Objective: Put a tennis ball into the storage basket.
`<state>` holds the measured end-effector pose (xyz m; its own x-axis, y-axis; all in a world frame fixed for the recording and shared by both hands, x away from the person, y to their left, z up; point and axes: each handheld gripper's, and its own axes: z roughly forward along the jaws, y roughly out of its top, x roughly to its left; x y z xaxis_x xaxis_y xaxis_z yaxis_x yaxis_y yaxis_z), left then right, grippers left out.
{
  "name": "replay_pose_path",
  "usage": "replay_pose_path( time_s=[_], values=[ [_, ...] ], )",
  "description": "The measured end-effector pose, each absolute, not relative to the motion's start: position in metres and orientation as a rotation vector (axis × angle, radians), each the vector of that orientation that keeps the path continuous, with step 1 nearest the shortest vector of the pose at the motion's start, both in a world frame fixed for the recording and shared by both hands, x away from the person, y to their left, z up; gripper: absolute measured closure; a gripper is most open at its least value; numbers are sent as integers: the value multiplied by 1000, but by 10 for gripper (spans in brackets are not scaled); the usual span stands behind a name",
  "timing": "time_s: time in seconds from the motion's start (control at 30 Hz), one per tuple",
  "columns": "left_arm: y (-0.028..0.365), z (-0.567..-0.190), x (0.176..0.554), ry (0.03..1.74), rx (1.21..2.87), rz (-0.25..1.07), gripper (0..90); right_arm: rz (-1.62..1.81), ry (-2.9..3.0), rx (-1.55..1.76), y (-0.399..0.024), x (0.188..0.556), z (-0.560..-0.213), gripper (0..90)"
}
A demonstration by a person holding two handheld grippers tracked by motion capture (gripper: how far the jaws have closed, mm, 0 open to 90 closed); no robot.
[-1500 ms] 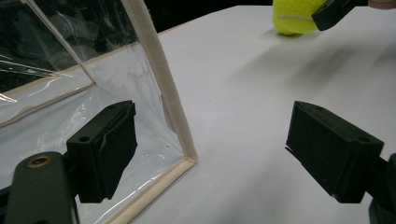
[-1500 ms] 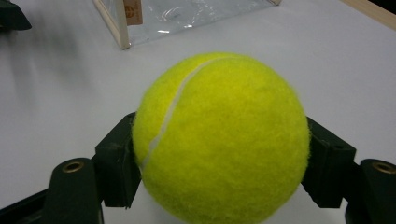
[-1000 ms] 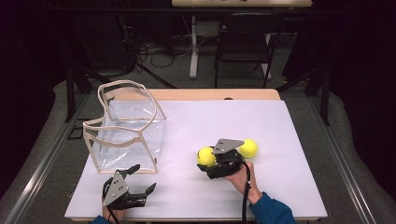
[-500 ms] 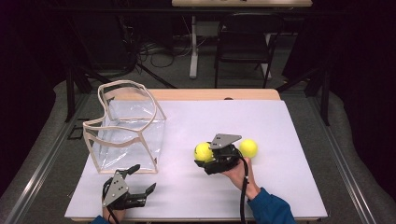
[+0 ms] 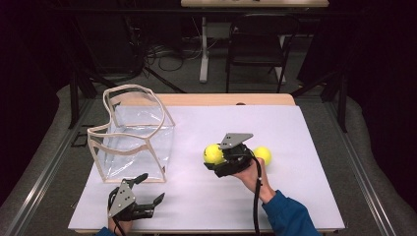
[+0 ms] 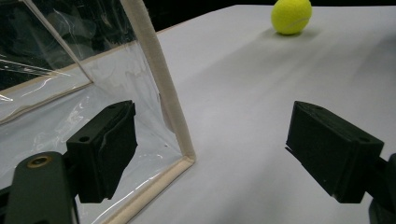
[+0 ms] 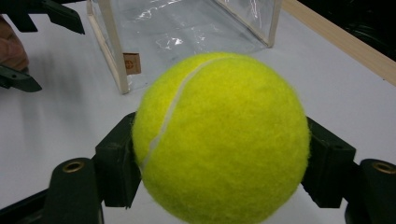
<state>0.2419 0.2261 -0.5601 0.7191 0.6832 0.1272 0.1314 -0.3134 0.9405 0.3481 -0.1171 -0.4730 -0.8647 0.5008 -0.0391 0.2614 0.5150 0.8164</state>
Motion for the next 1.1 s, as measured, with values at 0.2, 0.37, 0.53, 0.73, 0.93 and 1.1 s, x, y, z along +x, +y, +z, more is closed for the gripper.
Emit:
replay_pose_path(
  time_s=[0.2,0.37,0.53,0.73,0.93,1.1],
  values=[
    [226,-561,243,642,1830,614,160,1261,2507,630,-114,353,-467,262],
    [226,-561,243,641,1830,615,159,1253,2514,623,-111,357,-462,262],
    [226,-560,242,639,1831,615,159,1259,2516,619,-108,361,-457,262],
    [227,-560,242,638,1828,616,159,1257,2523,613,-104,367,-453,263],
    [227,-560,242,641,1824,618,159,1250,2536,600,-98,371,-448,263],
    [227,-560,242,642,1821,618,159,1246,2543,596,-94,374,-444,263]
  ],
)
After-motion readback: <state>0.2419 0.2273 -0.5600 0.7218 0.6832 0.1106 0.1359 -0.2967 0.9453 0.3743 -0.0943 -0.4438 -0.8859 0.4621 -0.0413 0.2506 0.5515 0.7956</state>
